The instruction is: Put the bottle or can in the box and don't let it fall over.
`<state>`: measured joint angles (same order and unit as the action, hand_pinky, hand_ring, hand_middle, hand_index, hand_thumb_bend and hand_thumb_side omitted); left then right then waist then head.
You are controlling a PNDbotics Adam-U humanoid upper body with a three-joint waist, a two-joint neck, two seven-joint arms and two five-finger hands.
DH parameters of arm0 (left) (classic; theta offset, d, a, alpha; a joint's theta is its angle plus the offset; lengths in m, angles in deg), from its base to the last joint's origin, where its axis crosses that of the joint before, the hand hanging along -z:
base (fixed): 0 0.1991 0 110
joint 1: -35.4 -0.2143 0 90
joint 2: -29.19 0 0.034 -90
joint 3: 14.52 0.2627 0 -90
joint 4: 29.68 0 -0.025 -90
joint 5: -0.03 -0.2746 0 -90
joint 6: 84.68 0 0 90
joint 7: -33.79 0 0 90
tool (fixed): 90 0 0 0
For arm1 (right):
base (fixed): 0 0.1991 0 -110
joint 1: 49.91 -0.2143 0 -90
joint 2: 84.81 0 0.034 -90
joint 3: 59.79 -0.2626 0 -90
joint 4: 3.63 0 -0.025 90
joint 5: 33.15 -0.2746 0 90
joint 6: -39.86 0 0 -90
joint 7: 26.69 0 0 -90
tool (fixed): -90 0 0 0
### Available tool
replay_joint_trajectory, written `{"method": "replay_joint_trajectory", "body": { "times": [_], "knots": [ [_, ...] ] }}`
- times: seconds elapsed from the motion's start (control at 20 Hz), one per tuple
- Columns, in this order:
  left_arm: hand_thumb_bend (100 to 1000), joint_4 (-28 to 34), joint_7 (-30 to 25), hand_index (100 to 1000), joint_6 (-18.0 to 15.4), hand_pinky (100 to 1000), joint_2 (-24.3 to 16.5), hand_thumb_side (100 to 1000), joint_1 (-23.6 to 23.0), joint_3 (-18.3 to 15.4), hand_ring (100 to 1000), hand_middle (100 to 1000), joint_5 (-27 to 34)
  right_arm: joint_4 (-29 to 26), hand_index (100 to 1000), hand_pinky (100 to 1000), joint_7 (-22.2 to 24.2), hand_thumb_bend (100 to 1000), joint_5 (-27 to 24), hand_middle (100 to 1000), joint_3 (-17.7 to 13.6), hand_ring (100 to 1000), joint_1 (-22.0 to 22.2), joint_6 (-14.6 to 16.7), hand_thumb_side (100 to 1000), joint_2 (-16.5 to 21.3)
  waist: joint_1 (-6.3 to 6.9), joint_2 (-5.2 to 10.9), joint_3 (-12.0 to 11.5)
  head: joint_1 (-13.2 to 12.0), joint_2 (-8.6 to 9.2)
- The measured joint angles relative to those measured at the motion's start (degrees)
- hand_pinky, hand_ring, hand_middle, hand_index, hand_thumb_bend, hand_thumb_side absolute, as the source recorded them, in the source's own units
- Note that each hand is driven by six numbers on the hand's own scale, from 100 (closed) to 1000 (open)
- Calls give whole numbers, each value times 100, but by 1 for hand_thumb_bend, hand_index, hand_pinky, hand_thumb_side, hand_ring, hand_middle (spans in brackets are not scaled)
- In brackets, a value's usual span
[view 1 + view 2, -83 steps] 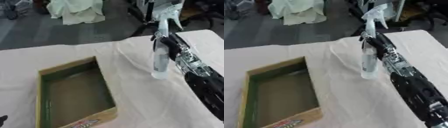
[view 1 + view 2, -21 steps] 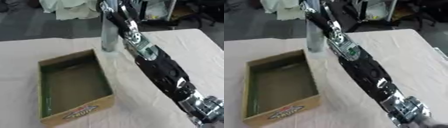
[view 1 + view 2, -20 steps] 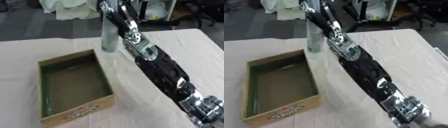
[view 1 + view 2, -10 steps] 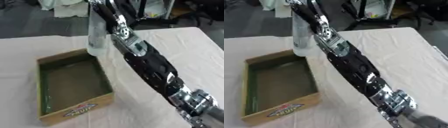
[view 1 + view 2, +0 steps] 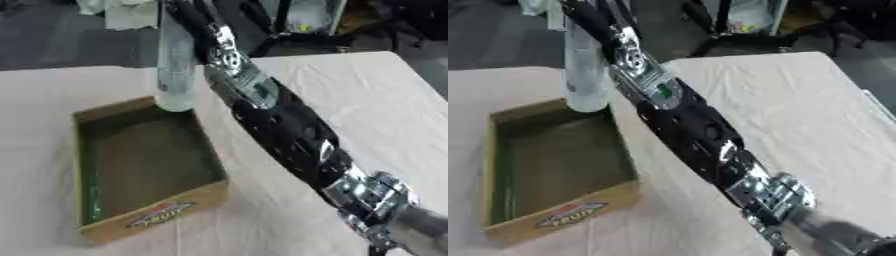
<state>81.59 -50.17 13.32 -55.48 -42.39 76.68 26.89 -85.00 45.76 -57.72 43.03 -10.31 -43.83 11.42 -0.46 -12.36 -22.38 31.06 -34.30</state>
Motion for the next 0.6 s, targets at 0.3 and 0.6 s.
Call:
{"method": "replay_joint_trajectory", "body": {
  "times": [0.3,0.6],
  "knots": [
    [173,2,268,776,-66,1000,3,882,21,-88,857,1000,73,197,367,413,-33,100,-75,467,33,387,58,-16,470,-170,4,-32,-43,168,229],
    [161,36,472,787,-154,1000,30,872,48,-127,881,1000,23,533,432,497,155,100,-6,563,54,465,155,192,470,-235,6,-69,-58,234,331]
  ]
}}
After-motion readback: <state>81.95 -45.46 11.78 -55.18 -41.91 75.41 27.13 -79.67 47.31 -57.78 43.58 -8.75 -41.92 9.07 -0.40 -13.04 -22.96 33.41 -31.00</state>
